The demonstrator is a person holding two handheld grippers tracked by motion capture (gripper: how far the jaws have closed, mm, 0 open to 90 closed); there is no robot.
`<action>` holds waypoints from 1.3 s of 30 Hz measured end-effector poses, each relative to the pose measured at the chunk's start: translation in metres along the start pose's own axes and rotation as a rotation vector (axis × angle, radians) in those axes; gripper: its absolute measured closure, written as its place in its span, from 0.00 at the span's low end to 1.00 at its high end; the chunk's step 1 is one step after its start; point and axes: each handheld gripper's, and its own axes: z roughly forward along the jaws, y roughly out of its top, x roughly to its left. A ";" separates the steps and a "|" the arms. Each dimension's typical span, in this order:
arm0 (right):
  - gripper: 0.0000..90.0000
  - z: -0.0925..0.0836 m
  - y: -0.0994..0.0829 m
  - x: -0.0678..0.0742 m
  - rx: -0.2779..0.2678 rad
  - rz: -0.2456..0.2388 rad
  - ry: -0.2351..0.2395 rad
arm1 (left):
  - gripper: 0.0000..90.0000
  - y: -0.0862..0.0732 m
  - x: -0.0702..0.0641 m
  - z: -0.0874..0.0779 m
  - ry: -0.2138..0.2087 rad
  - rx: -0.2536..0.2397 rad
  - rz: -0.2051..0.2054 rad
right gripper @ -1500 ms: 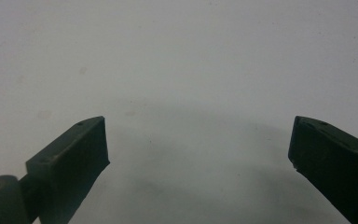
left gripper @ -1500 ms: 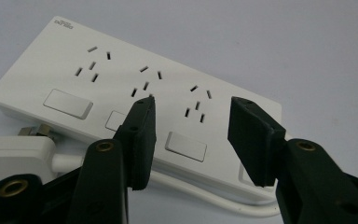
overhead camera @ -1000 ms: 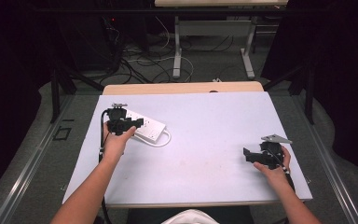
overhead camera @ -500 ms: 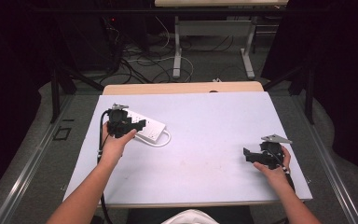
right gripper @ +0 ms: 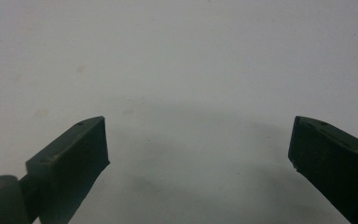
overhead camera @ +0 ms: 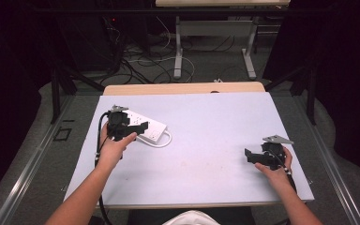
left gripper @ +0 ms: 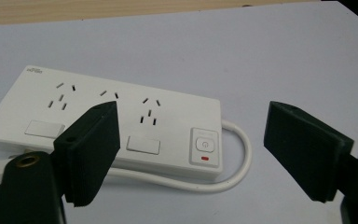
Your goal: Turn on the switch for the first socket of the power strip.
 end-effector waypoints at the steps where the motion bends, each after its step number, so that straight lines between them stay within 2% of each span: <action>1: 0.05 0.000 0.000 0.000 0.000 -0.001 -0.001 | 0.18 0.000 0.000 0.000 -0.003 0.000 0.001; 5: 0.05 0.000 0.000 0.000 0.002 0.003 -0.004 | 0.14 -0.002 0.000 -0.002 -0.009 0.012 -0.004; 8: 0.05 0.000 0.000 0.000 0.002 0.003 0.000 | 0.12 -0.004 0.000 -0.002 -0.001 0.001 -0.010; 9: 0.05 0.000 0.000 0.000 0.001 0.001 -0.001 | 0.11 -0.004 0.000 -0.003 0.007 0.007 0.003; 11: 0.05 0.000 0.000 0.000 0.001 0.000 -0.001 | 0.11 -0.006 0.000 -0.003 0.007 0.005 -0.005; 12: 0.05 0.000 0.000 0.000 0.002 0.000 -0.002 | 0.11 -0.007 0.001 -0.004 0.008 0.008 0.008; 19: 0.05 0.000 0.000 0.000 0.002 0.002 -0.001 | 0.00 -0.013 0.002 -0.010 0.013 0.009 0.006; 25: 0.05 0.001 0.000 0.001 0.000 0.002 -0.005 | 0.00 -0.019 0.003 -0.018 0.012 0.003 0.004; 26: 0.05 0.000 0.000 0.000 0.001 0.000 0.000 | 0.00 -0.021 0.003 -0.019 0.008 -0.001 -0.013; 28: 0.05 0.000 0.000 0.000 0.003 0.002 -0.001 | 0.00 -0.024 0.004 -0.021 0.008 -0.003 -0.010; 34: 0.05 0.001 0.000 0.000 0.007 0.001 0.002 | 0.00 -0.033 0.005 -0.024 -0.007 -0.004 -0.034; 39: 0.05 0.002 0.000 0.001 0.010 0.005 0.006 | 0.00 -0.040 0.008 -0.028 0.004 -0.006 -0.026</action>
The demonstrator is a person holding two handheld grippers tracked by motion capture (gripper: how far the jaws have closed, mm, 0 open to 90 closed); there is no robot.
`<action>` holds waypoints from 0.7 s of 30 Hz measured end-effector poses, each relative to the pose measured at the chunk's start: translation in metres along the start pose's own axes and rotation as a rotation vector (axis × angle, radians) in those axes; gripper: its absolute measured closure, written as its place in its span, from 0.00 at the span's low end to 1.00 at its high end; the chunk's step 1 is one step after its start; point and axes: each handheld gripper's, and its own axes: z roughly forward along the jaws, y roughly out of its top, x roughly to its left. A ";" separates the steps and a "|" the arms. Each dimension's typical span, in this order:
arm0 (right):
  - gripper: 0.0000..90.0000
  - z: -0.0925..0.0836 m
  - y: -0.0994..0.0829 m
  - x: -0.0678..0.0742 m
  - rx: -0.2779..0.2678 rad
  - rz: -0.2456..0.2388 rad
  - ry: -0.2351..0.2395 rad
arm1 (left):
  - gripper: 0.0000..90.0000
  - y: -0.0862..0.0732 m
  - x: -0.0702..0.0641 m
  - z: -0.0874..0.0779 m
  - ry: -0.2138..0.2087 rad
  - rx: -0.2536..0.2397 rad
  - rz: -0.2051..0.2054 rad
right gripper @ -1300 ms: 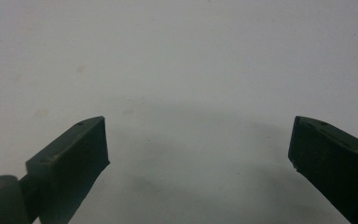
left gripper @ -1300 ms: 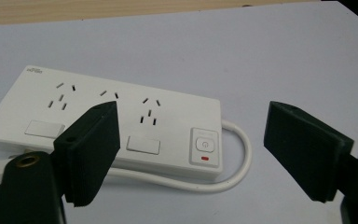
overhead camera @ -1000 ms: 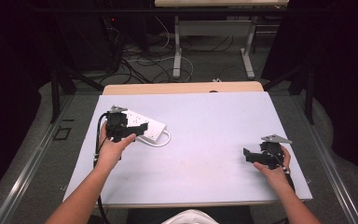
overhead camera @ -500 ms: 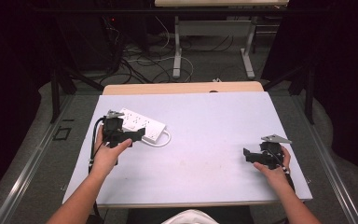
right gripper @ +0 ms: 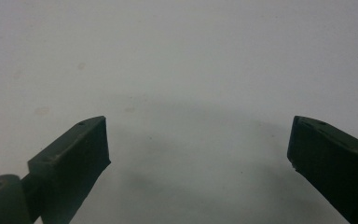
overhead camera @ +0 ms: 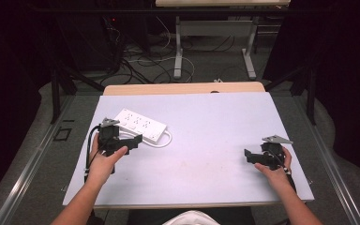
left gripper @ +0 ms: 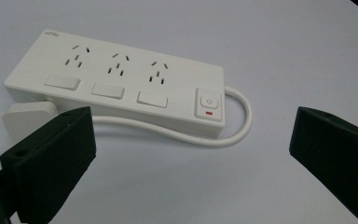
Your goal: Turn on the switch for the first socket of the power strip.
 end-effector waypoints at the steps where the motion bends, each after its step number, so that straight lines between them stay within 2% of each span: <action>1: 0.06 0.000 0.000 0.000 -0.001 0.000 -0.001 | 0.00 -0.001 0.001 -0.001 0.005 -0.001 -0.004; 4: 0.06 -0.001 0.000 -0.001 -0.005 -0.009 0.000 | 0.00 -0.006 0.005 -0.002 0.005 0.008 -0.011; 12: 0.06 -0.001 0.000 -0.001 -0.007 -0.009 0.000 | 0.00 -0.018 0.016 -0.007 0.010 -0.011 -0.047; 17: 0.06 -0.001 0.000 -0.001 -0.006 -0.009 0.000 | 0.00 -0.022 0.023 -0.011 0.020 -0.010 -0.048; 20: 0.06 -0.001 0.000 -0.001 -0.005 -0.003 -0.002 | 0.00 -0.024 0.027 -0.013 0.029 -0.006 -0.035; 21: 0.06 -0.001 0.000 -0.001 -0.006 -0.002 -0.001 | 0.00 -0.025 0.027 -0.013 0.029 -0.017 -0.047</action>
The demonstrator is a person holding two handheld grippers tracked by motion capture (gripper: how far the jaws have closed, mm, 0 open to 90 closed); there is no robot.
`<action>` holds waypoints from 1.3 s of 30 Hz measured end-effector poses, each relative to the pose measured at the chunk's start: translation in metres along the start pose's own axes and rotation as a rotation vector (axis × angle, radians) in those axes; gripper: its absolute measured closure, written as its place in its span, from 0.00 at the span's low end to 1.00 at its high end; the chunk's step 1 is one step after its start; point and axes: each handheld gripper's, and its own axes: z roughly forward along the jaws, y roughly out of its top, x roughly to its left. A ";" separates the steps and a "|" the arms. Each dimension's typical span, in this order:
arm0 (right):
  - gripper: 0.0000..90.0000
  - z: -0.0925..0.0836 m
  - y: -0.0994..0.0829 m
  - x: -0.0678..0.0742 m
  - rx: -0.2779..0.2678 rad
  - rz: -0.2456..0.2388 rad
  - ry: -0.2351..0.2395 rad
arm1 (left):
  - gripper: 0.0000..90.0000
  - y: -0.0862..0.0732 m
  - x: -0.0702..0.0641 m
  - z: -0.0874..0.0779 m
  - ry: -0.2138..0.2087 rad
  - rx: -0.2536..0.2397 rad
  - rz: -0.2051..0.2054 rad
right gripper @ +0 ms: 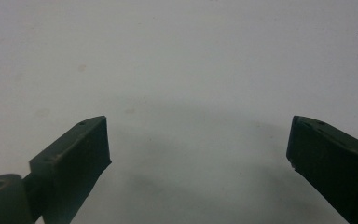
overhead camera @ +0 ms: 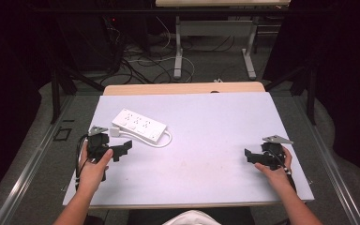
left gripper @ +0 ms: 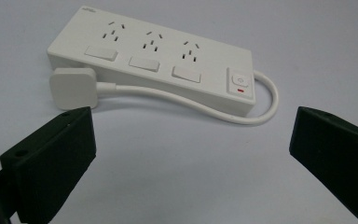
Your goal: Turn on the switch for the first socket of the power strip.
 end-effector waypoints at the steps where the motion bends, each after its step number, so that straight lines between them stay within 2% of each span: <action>1: 0.06 0.000 0.000 0.000 -0.001 0.009 -0.004 | 0.00 0.000 0.001 -0.001 0.001 0.010 0.002; 6: 0.06 0.000 0.000 0.000 -0.001 0.008 0.001 | 0.00 -0.004 0.008 -0.002 0.017 0.003 0.001; 17: 0.06 -0.001 -0.001 0.000 0.000 0.011 0.005 | 0.00 -0.019 0.027 -0.001 0.038 -0.007 -0.056; 24: 0.06 -0.001 -0.001 0.001 0.001 0.006 0.005 | 0.00 -0.026 0.036 0.002 0.047 -0.013 -0.058; 27: 0.06 -0.002 -0.001 0.000 -0.005 0.002 0.004 | 0.00 -0.029 0.040 0.003 0.052 0.004 -0.053; 36: 0.06 -0.004 -0.001 0.000 -0.008 0.009 0.004 | 0.00 -0.032 0.046 0.007 0.063 -0.014 -0.060; 39: 0.06 -0.004 -0.001 0.000 -0.006 0.012 0.002 | 0.00 -0.034 0.048 0.008 0.066 0.000 -0.054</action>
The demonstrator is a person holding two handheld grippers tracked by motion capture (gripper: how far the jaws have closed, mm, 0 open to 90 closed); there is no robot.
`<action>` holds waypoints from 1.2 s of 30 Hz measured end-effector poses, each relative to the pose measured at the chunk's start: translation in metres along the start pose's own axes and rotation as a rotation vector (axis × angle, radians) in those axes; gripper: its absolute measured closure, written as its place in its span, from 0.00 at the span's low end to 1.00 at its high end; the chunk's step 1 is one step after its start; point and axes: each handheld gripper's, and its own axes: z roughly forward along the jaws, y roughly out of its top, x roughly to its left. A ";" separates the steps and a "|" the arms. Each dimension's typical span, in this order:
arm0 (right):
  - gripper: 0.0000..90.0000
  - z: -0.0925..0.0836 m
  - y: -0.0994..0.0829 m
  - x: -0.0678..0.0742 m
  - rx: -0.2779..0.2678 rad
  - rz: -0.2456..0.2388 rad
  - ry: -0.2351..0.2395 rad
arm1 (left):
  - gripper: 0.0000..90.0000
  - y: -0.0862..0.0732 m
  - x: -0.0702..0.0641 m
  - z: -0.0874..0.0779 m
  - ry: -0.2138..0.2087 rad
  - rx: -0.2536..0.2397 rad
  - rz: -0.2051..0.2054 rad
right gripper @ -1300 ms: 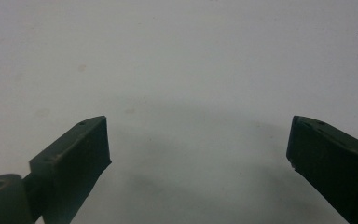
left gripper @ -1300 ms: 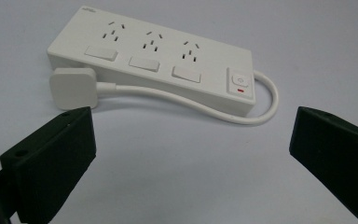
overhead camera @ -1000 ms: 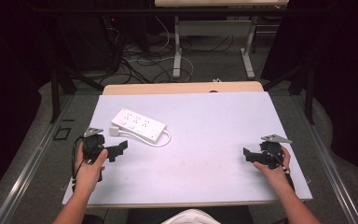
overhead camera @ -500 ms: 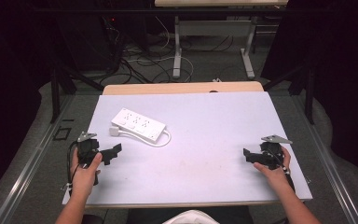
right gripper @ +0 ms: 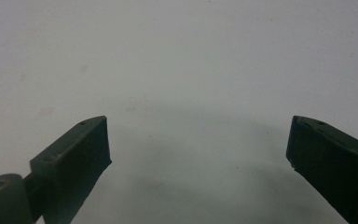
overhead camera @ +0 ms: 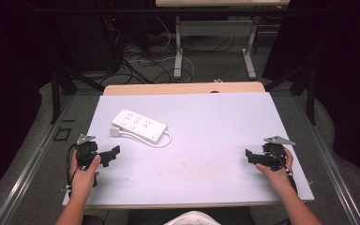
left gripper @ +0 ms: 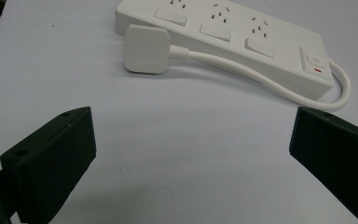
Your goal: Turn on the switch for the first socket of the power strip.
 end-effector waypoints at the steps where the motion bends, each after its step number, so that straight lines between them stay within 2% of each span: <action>1: 0.06 0.000 0.000 0.000 0.003 -0.002 0.000 | 0.00 -0.001 0.001 0.001 0.004 0.002 0.004; 3: 0.06 0.001 0.000 0.000 0.001 -0.006 0.000 | 0.00 -0.002 0.002 0.003 0.017 -0.004 0.020; 5: 0.06 0.000 0.000 0.000 0.001 -0.006 0.002 | 0.00 -0.004 0.004 0.004 0.030 0.016 0.028; 12: 0.06 0.000 0.000 -0.001 -0.004 -0.005 0.002 | 0.00 -0.008 0.007 0.006 0.032 0.027 0.006; 22: 0.06 -0.001 0.001 -0.001 -0.005 -0.008 0.002 | 0.00 -0.012 0.008 0.010 0.036 0.038 0.013; 23: 0.06 -0.001 0.001 -0.001 -0.005 -0.008 0.003 | 0.00 -0.012 0.008 0.009 0.033 0.056 0.014; 26: 0.06 0.000 0.001 -0.001 -0.005 -0.009 0.004 | 0.00 -0.013 0.006 0.012 0.033 0.044 0.015; 36: 0.06 0.000 0.001 -0.001 -0.005 -0.010 0.005 | 0.00 -0.014 0.004 0.014 0.035 0.060 0.024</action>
